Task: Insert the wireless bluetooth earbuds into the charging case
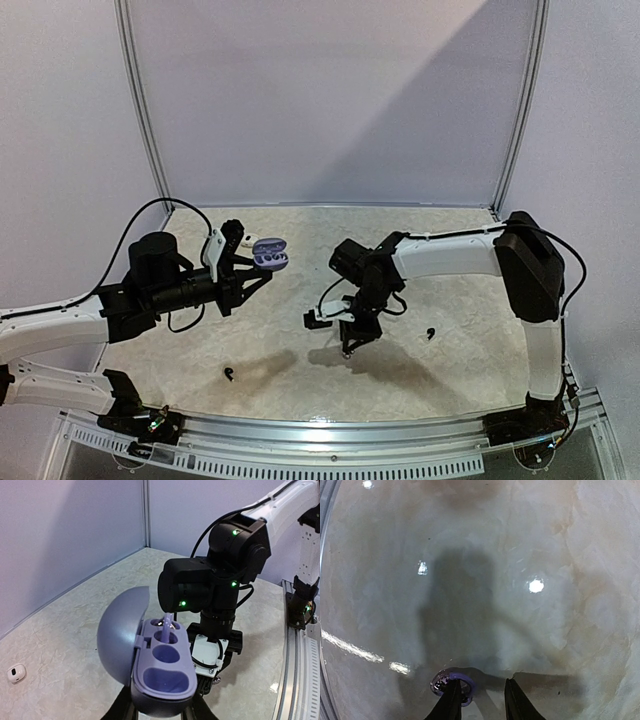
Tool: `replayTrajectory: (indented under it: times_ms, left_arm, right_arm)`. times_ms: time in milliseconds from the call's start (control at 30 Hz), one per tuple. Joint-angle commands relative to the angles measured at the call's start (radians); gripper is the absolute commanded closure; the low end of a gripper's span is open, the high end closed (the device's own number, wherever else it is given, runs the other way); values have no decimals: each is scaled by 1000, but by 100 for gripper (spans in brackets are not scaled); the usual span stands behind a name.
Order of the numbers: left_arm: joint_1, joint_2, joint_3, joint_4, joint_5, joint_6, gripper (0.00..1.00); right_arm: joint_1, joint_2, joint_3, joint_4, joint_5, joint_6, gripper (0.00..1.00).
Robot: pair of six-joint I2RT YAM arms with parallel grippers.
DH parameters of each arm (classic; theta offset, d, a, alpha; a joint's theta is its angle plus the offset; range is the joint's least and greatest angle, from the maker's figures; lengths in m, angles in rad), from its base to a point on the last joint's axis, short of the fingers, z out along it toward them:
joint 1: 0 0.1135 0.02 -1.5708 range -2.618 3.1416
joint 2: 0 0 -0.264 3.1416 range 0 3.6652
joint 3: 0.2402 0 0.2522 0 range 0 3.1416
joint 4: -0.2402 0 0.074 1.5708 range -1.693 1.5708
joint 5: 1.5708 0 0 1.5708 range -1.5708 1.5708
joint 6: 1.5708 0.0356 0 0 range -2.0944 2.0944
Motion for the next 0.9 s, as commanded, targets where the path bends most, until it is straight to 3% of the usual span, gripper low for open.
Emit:
replayTrajectory:
  times_ms: [0,333,567,867]
  left_arm:
    - [13,-12,2,-9,15,9,100]
    - [13,-19,-8,-5,21,9,100]
    - [13,-20,-7,-9,24,9,100]
    - [13,-19,-8,-10,24,9,100]
  right_arm:
    - [22,-62,-42,-49,0,69,71]
    - [46,-88,-87,-22,1,125,77]
    - [57,-97,-116,-3,-10,152,90]
    - [64,-126,-164,21,-1,197,90]
